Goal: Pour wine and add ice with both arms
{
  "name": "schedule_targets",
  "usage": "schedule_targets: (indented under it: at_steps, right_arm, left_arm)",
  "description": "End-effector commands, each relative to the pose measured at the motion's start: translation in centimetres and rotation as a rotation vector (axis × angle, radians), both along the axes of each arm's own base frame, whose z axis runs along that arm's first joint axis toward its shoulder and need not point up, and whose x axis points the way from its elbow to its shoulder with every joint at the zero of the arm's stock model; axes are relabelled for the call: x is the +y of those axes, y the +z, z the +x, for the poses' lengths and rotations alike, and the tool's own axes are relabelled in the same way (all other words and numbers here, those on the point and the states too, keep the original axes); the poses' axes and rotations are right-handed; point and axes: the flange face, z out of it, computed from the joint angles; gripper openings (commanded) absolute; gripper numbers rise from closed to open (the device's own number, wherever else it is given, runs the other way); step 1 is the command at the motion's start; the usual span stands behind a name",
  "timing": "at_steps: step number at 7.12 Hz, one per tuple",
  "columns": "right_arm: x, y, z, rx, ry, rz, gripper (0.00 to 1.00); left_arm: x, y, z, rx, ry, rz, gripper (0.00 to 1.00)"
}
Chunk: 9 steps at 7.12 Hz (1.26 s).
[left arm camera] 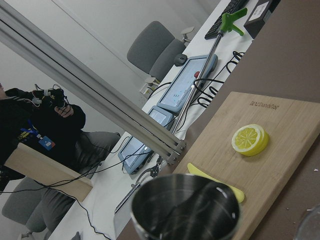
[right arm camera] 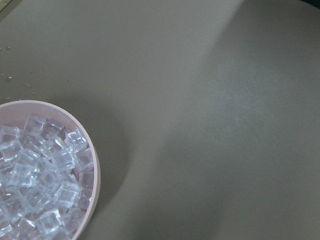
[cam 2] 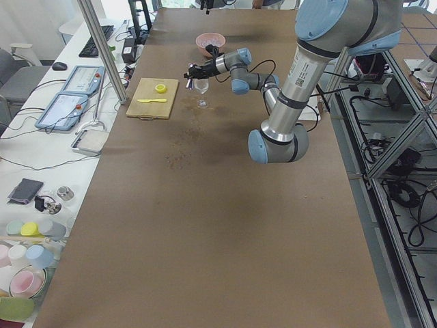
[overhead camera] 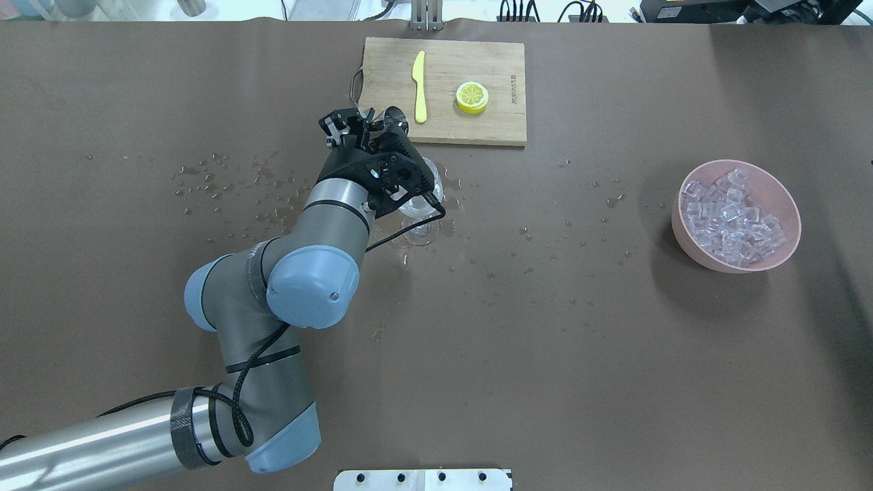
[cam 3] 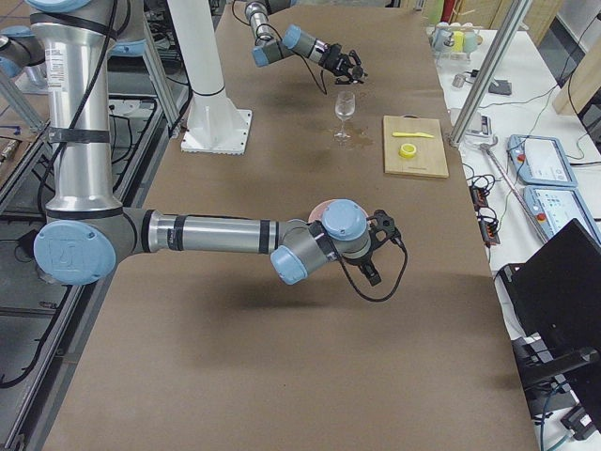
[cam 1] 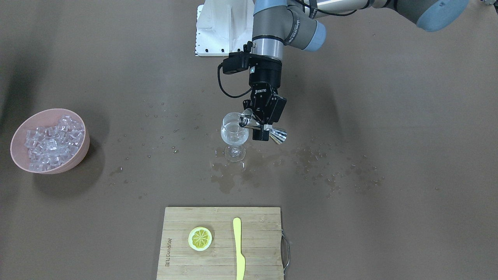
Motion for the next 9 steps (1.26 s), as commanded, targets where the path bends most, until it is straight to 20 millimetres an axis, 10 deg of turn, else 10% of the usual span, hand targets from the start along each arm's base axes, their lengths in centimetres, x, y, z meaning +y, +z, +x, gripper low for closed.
schedule_targets:
  at_steps: [1, 9]
  right_arm:
    - [-0.06, -0.07, -0.19, 0.0, -0.002, 0.0, 1.0]
    - [-0.38, -0.47, -0.32, -0.004, -0.002, 0.004, 1.0]
  left_arm:
    - [1.74, 0.08, 1.49, -0.111, 0.021, 0.043, 0.0]
    - [2.16, 0.59, 2.0, -0.368, 0.055, 0.101, 0.0]
